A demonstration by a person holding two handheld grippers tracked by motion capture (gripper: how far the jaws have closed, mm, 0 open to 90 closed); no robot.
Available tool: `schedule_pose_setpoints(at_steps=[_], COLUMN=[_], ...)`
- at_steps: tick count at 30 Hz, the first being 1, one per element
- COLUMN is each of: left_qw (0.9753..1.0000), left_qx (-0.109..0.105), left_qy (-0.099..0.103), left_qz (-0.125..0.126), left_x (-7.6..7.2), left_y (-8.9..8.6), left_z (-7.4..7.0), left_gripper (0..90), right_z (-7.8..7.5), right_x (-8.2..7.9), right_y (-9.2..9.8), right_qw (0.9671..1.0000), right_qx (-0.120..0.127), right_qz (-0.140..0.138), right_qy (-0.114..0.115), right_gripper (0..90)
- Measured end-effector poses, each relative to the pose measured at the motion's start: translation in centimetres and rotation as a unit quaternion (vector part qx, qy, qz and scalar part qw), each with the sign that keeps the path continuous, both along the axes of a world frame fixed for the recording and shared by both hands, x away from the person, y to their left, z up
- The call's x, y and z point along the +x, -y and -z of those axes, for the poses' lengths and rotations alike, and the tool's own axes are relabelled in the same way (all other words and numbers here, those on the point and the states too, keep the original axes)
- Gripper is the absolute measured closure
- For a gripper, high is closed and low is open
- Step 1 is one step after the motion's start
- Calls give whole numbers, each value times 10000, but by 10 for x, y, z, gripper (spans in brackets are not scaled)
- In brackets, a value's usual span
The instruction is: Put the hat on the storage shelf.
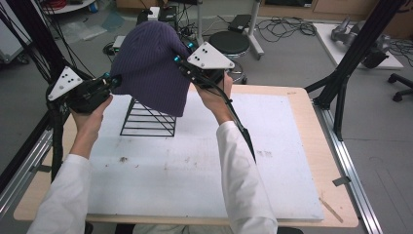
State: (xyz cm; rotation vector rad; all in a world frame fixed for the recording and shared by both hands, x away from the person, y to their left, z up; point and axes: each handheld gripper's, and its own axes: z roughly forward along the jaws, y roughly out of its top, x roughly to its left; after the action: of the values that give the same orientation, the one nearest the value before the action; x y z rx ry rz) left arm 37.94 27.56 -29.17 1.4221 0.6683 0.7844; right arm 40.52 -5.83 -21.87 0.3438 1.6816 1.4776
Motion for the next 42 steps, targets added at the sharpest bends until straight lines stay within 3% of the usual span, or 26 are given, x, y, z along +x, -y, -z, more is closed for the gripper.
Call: schedule_pose_setpoints(at_steps=[3, 10, 23, 32, 35, 42], left_qw=[10000, 9999, 9995, 9999, 9998, 9990], left_qx=[-44, -10, -312, 13, 7, -100], left_qy=[-82, -166, -15, -169, -177, -408], left_qz=[19, 3, -23, 4, -21, -132], left_x=[2, 6, 14, 15, 13, 7], left_y=[0, 1, 9, 12, 10, -5], left_z=[5, 9, 13, 19, 25, 51], left_gripper=[831, 828, 817, 816, 816, 816], right_z=[4, 10, 13, 23, 28, 35], right_x=[4, 10, 15, 17, 19, 15], right_y=[-3, -7, -11, -8, -6, -23], right_qw=[9998, 9990, 9951, 9950, 9951, 9965], right_qx=[-143, -212, 0, -70, -54, -280], right_qz=[133, 365, 987, 960, 875, 627], right_qy=[-30, -110, -115, -252, -453, -476], right_gripper=[716, 715, 712, 708, 701, 707])
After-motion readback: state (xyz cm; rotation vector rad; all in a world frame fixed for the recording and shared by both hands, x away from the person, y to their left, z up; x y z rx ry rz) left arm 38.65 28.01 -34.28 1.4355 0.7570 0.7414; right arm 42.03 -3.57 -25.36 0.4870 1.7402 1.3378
